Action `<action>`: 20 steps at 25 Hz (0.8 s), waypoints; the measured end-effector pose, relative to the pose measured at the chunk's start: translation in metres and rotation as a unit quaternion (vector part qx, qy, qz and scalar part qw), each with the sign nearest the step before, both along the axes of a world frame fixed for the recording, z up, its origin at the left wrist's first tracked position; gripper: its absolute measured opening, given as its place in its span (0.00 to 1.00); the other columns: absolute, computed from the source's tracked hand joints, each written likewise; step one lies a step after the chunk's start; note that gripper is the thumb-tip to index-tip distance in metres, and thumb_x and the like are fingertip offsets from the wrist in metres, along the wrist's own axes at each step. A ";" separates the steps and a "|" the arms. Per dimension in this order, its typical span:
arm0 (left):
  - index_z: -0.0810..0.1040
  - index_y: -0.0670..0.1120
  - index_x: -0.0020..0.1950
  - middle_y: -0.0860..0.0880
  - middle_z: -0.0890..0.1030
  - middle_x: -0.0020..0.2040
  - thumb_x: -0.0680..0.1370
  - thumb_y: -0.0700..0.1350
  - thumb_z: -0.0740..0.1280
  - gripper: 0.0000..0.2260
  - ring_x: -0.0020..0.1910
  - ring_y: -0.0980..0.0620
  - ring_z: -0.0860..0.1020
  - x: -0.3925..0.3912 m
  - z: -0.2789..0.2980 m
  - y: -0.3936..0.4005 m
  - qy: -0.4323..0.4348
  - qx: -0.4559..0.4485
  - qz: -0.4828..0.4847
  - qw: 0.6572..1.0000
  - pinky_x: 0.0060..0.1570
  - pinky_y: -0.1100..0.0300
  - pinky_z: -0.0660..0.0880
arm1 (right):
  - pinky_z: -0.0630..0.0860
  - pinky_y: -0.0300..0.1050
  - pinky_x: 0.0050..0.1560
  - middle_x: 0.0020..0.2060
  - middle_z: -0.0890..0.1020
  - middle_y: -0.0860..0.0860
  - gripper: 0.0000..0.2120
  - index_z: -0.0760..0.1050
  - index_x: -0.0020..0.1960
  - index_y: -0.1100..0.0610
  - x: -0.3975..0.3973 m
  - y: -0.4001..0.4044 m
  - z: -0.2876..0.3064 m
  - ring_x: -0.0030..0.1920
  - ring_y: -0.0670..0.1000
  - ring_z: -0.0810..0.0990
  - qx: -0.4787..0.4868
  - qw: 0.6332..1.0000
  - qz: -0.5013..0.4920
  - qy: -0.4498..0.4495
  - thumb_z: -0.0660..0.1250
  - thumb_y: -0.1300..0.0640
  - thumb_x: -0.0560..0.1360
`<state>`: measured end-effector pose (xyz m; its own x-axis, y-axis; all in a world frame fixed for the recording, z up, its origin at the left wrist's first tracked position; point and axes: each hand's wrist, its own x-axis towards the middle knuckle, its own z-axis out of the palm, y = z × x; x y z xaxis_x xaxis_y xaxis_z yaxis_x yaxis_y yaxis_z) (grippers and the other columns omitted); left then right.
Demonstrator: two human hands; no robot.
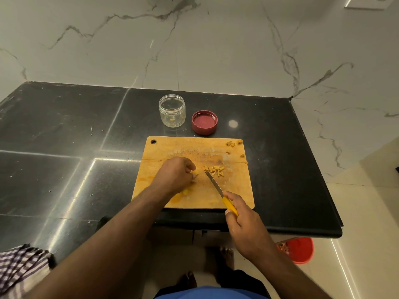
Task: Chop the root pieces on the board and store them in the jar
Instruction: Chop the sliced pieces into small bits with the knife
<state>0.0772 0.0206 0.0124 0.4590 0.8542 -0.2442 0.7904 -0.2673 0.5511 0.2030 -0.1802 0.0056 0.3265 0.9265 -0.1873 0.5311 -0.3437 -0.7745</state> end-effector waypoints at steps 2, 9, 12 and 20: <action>0.81 0.49 0.63 0.51 0.82 0.57 0.78 0.46 0.72 0.13 0.52 0.53 0.78 0.002 -0.002 -0.003 0.004 0.007 0.006 1.000 0.49 0.60 0.77 | 0.68 0.31 0.33 0.48 0.77 0.43 0.21 0.62 0.74 0.42 -0.003 0.004 0.001 0.37 0.40 0.74 -0.002 1.000 0.008 -0.018 0.56 0.56 0.83; 0.83 0.49 0.58 0.51 0.83 0.55 0.78 0.45 0.71 0.10 0.53 0.52 0.79 0.006 -0.011 -0.006 0.018 0.037 0.018 0.999 0.55 0.53 0.80 | 0.73 0.35 0.53 0.67 0.71 0.45 0.23 0.59 0.76 0.47 -0.010 0.019 0.001 0.58 0.42 0.74 0.015 0.998 0.042 -0.048 0.55 0.57 0.83; 0.83 0.48 0.59 0.51 0.83 0.54 0.78 0.44 0.71 0.10 0.53 0.52 0.79 0.008 -0.009 -0.005 0.011 0.021 0.028 0.999 0.55 0.53 0.80 | 0.72 0.35 0.56 0.67 0.72 0.47 0.23 0.58 0.77 0.48 -0.013 0.025 0.001 0.59 0.42 0.73 0.014 0.996 0.055 -0.064 0.55 0.56 0.83; 0.84 0.48 0.55 0.51 0.83 0.51 0.78 0.43 0.70 0.07 0.50 0.52 0.80 0.010 -0.012 -0.004 0.003 0.025 0.036 0.999 0.52 0.52 0.81 | 0.68 0.34 0.56 0.66 0.73 0.49 0.23 0.57 0.77 0.49 -0.020 0.036 -0.002 0.58 0.43 0.72 0.010 0.993 0.070 -0.089 0.54 0.56 0.83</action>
<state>0.0872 0.0169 -0.0001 0.3950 0.8958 -0.2039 0.8119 -0.2366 0.5336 0.1832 -0.1443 0.0034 0.2208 0.9681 -0.1184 0.7021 -0.2420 -0.6696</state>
